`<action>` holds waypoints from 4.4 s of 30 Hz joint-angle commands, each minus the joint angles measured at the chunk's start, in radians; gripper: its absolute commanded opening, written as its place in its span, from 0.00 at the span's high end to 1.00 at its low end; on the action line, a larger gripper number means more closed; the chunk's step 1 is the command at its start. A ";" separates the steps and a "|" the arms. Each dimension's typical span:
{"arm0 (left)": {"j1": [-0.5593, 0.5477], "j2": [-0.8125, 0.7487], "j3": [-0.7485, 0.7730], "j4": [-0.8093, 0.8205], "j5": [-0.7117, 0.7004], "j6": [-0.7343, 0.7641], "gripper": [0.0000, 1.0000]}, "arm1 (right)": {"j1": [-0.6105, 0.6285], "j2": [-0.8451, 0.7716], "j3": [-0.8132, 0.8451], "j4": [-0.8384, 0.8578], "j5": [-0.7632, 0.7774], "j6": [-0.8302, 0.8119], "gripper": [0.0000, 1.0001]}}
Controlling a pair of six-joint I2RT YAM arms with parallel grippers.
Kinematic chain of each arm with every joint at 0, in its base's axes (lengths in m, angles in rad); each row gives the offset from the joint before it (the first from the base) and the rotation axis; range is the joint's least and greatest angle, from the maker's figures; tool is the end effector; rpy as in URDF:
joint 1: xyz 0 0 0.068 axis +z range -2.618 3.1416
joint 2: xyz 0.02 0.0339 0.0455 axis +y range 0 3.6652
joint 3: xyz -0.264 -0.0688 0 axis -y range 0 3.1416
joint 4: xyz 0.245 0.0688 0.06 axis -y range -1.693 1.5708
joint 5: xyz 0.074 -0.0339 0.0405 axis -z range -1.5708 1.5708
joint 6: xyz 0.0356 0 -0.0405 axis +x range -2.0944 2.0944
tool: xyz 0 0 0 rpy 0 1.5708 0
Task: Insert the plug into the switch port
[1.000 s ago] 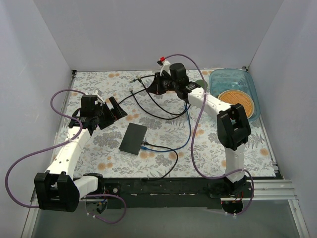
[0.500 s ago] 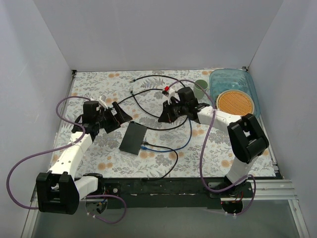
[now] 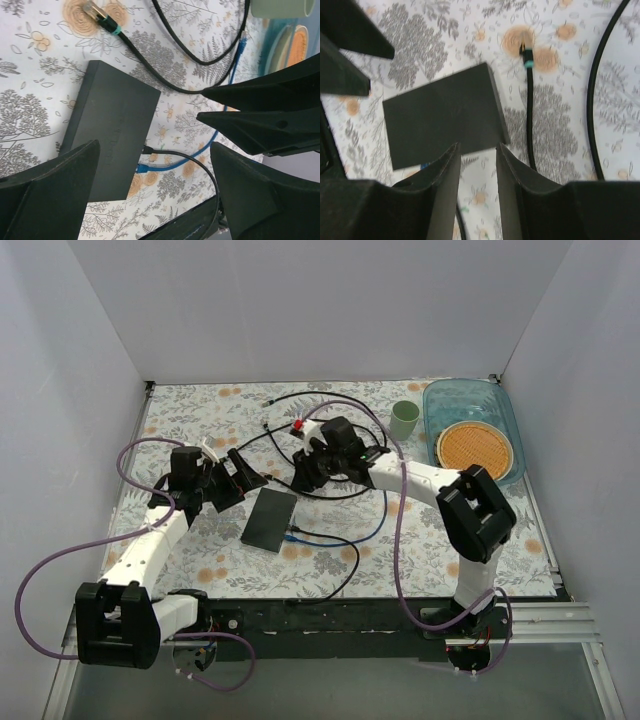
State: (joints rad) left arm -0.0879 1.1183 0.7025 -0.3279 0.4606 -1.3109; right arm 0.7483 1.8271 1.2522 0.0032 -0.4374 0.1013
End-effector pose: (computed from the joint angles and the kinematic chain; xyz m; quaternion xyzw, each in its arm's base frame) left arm 0.2286 -0.0360 0.2352 -0.4367 0.7826 -0.4118 0.1648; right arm 0.2935 0.2931 0.2285 -0.3709 0.7794 0.3662 0.3476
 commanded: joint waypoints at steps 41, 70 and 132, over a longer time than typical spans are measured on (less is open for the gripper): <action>0.002 -0.098 0.042 -0.123 -0.191 0.036 0.06 | 0.157 0.509 0.492 -0.112 0.532 -0.078 0.99; -0.021 -0.066 -0.097 0.251 0.131 -0.076 0.16 | 0.092 -0.141 -0.049 -0.017 0.088 -0.022 0.99; -0.200 0.055 0.026 0.082 -0.123 -0.445 1.00 | 0.338 -0.137 0.033 -0.065 0.727 -0.190 0.45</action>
State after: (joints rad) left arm -0.2852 1.1927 0.6895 -0.2314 0.3477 -1.7439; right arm 1.0870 1.6707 1.2240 -0.0814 0.2348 -0.0685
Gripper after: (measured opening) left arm 0.118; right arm 0.546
